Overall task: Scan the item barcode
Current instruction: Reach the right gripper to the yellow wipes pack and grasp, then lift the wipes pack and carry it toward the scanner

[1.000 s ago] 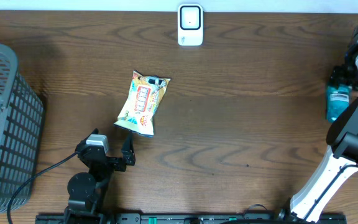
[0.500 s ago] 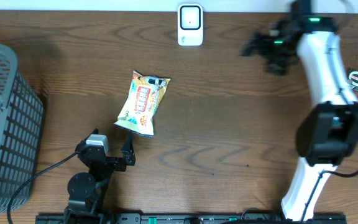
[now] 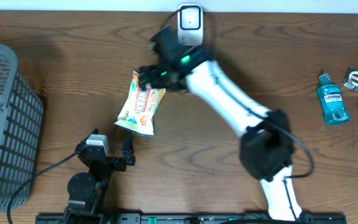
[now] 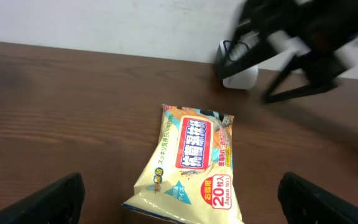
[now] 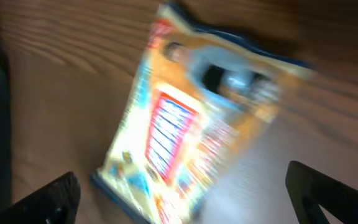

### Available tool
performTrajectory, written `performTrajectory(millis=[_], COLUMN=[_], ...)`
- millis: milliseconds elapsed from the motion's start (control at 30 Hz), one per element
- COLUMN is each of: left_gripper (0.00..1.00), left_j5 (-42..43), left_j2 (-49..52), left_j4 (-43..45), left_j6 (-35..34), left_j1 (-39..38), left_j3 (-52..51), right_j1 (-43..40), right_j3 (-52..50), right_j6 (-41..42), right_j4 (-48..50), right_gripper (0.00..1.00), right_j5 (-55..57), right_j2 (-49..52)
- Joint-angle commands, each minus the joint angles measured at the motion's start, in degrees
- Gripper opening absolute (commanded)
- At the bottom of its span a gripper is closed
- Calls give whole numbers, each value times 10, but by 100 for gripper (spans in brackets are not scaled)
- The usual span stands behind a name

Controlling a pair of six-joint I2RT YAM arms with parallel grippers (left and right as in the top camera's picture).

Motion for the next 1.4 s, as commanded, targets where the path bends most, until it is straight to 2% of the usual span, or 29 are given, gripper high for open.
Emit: performTrajectory(millis=[0, 233, 267, 433, 533, 567, 700, 900, 1067, 1267, 1367], left_gripper=[98, 98, 98, 98, 98, 98, 98, 98, 98, 98, 98], left_j5=[3, 3, 3, 3, 3, 3, 3, 3, 3, 3, 3], left_j2=[-1, -1, -1, -1, -1, -1, -1, -1, -1, -1, -1], left_j4=[-14, -14, -14, -14, -14, -14, -14, -14, -14, -14, -14], left_j6=[5, 5, 5, 5, 5, 5, 5, 5, 5, 5, 5], left_j1=[2, 2, 2, 2, 2, 2, 2, 2, 2, 2, 2], left_j3=[-9, -9, -9, -9, -9, -9, -9, -9, -9, -9, -9], right_j1=[21, 45, 47, 43, 35, 31, 1, -76, -131, -165, -172], right_j3=[-1, 0, 0, -1, 0, 0, 1, 1, 1, 0, 0], right_j6=[16, 38, 38, 35, 6, -5, -12, -144, -122, -99, -54], right_j4=[42, 78, 71, -25, -87, -111, -230, -389, -498, -500, -500], right_gripper=[99, 99, 96, 48, 6, 1, 1, 1, 1, 1, 1], right_j5=[56, 123, 123, 126, 157, 172, 147, -88, -225, -379, -465], right_j2=[54, 115, 124, 151, 143, 136, 94, 30, 3, 0, 0])
